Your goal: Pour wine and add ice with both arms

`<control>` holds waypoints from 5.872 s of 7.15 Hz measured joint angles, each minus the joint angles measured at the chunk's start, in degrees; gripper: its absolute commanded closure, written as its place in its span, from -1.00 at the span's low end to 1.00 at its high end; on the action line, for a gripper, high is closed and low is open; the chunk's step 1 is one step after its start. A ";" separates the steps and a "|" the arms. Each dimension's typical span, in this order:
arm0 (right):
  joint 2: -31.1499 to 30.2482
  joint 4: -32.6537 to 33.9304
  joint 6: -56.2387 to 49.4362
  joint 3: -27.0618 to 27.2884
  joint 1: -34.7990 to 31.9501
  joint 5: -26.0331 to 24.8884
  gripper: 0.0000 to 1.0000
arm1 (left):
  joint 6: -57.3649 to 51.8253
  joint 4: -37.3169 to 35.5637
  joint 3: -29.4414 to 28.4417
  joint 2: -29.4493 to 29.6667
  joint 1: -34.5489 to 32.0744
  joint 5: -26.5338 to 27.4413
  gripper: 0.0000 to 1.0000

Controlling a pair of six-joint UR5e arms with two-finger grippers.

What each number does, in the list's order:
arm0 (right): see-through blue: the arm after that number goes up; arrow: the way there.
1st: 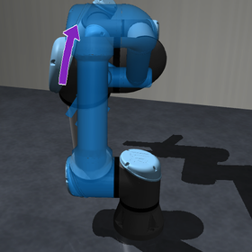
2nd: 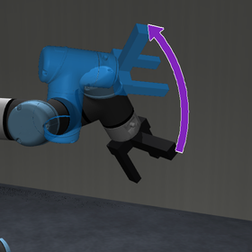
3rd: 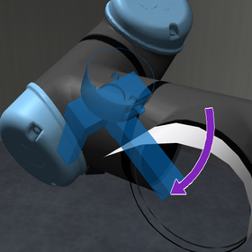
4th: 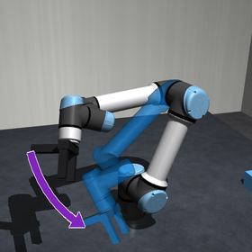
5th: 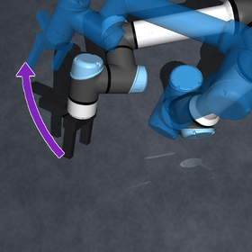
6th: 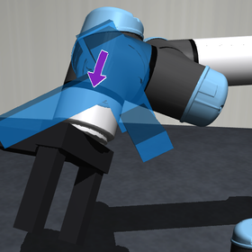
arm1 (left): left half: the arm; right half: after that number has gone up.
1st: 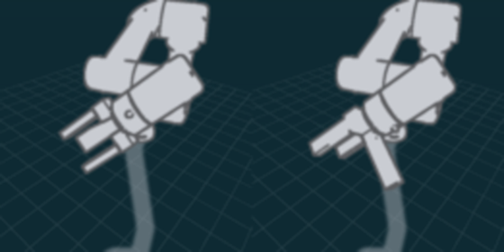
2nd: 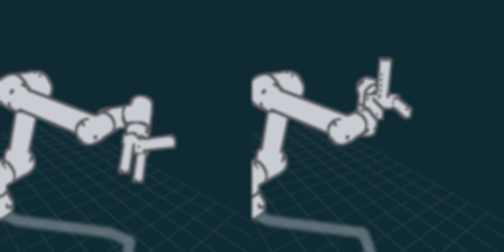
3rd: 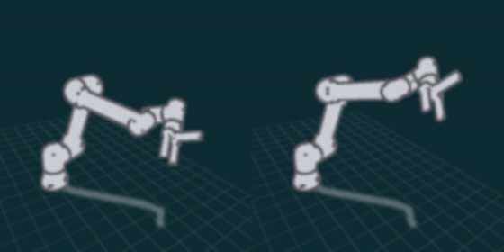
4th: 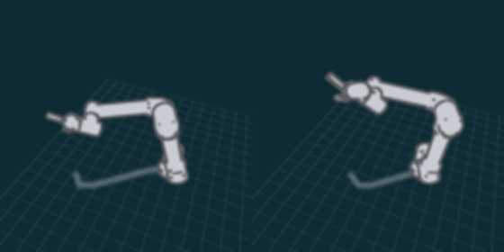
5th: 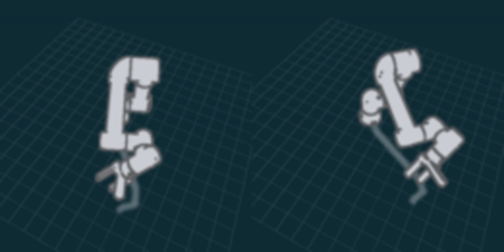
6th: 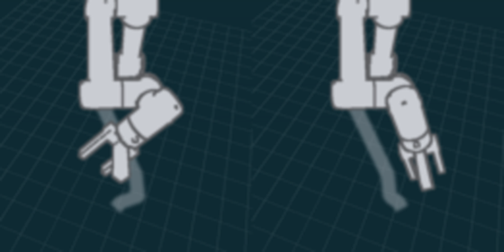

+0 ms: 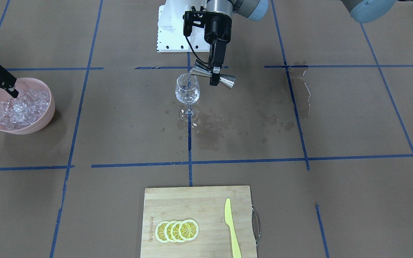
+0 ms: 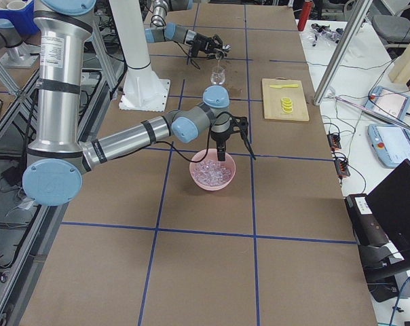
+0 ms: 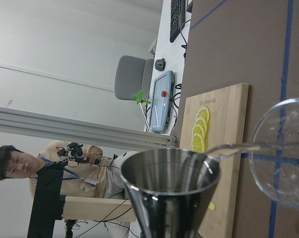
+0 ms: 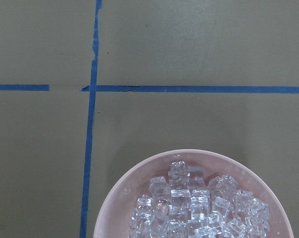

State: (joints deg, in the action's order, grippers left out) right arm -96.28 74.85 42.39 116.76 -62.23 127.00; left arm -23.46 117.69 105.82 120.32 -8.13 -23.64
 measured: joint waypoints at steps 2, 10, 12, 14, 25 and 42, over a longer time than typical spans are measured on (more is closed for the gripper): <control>0.10 0.03 0.05 -0.03 0.00 0.00 -1.00 | -3.72 -0.21 -0.01 0.25 0.06 1.14 1.00; 1.00 -0.15 2.09 0.16 0.85 -1.38 -1.00 | -5.34 2.70 0.35 0.40 -0.02 2.62 1.00; 0.78 -0.18 2.09 0.26 1.55 -3.69 -1.00 | -2.71 9.97 0.48 -0.15 -0.41 2.56 1.00; -0.69 -1.29 2.05 0.34 2.55 -5.62 -1.00 | 2.33 15.08 0.51 -0.63 -0.80 2.41 1.00; -4.35 -5.83 2.43 -0.04 5.80 -9.20 -1.00 | 59.44 27.66 3.04 -17.16 -7.74 -7.44 1.00; -5.10 -14.01 5.08 -7.81 12.31 -13.14 -0.77 | 66.44 40.21 8.28 -36.13 -14.02 -22.50 1.00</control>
State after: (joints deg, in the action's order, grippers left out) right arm -101.39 60.84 47.46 108.95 -49.92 113.87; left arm 42.98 157.90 114.10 84.19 -22.15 -46.14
